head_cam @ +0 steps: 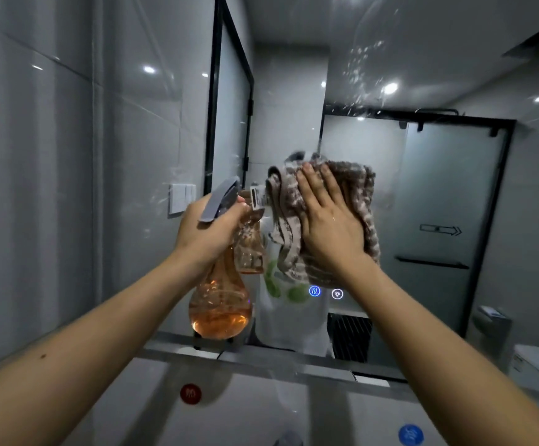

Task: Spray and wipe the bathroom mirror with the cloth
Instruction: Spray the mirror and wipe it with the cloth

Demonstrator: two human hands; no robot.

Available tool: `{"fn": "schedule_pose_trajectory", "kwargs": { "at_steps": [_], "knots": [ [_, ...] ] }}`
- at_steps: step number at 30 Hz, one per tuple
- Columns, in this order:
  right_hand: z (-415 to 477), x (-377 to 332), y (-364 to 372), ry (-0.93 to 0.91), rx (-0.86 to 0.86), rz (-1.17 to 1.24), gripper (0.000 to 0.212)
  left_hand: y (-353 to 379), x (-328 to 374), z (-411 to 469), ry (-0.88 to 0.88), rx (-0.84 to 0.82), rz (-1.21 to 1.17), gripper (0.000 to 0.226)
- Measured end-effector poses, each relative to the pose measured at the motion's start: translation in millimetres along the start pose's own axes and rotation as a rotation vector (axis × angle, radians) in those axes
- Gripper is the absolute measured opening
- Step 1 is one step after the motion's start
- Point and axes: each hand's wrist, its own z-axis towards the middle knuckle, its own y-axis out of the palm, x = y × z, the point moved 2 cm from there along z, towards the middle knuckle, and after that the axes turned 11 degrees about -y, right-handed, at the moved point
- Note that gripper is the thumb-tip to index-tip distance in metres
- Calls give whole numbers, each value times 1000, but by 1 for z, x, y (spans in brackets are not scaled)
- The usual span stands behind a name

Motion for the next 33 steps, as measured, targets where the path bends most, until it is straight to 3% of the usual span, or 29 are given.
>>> {"fn": "schedule_pose_trajectory", "kwargs": {
  "at_steps": [5, 8, 13, 21, 30, 33],
  "knots": [
    [-75, 35, 3, 2, -135, -81, 56, 14, -12, -12, 13, -33, 49, 9],
    [-107, 69, -15, 139, -126, -147, 59, 28, -13, -16, 1, -95, 16, 6],
    [-114, 75, -16, 175, -140, -113, 63, 61, -5, -17, 9, -140, -35, 33],
    [-114, 76, -22, 163, -156, -115, 62, 99, 7, -37, 61, -261, -30, 20],
    [-132, 90, -30, 155, -189, -159, 60, 109, 0, -41, 19, -263, 17, 18],
    [-133, 91, -29, 163, -187, -148, 60, 114, -12, -39, -57, -191, 53, 10]
  ]
}}
